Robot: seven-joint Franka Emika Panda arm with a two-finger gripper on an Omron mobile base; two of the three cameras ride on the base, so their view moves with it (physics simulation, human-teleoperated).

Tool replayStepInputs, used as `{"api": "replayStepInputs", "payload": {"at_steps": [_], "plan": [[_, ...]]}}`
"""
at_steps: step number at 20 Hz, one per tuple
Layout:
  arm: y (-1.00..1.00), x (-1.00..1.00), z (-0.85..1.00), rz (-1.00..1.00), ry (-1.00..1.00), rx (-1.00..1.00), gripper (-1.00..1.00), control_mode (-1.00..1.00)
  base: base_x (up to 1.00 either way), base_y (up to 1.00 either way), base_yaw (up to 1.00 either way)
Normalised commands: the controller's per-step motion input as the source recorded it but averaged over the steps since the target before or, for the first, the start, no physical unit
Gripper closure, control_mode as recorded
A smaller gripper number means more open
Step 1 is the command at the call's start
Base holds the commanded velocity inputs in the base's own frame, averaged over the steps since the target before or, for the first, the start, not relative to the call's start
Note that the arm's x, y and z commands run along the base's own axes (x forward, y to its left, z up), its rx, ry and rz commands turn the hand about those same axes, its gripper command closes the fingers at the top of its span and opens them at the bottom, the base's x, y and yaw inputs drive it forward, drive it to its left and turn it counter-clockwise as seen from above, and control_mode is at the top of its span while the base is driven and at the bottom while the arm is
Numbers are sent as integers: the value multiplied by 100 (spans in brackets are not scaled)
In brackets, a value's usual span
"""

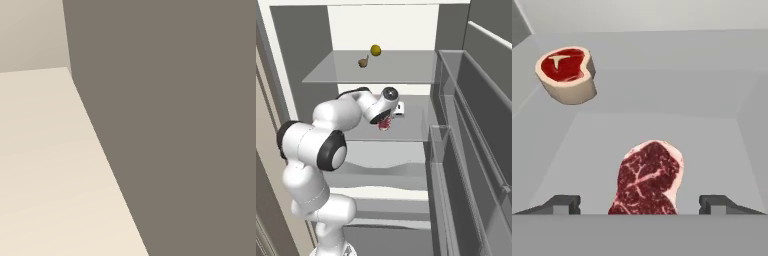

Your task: Transport the steak and garlic to the fridge. Place the steak on the rack containing meat and place the garlic on the rack containing the vegetable, ensuring meats and vegetables are on different racks.

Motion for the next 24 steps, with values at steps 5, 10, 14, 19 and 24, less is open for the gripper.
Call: {"api": "replayStepInputs", "payload": {"at_steps": [5,10,14,19,24], "plan": [[0,-3,0,0,-11,0,-100,-100,0,0,0],[0,-41,12,-1,-6,2,-100,-100,0,0,0],[0,-88,27,-3,-1,0,-100,-100,0,0,0],[0,-100,63,-3,0,0,-100,-100,0,0,0],[2,-95,76,-3,2,0,-100,-100,0,0,0]]}}
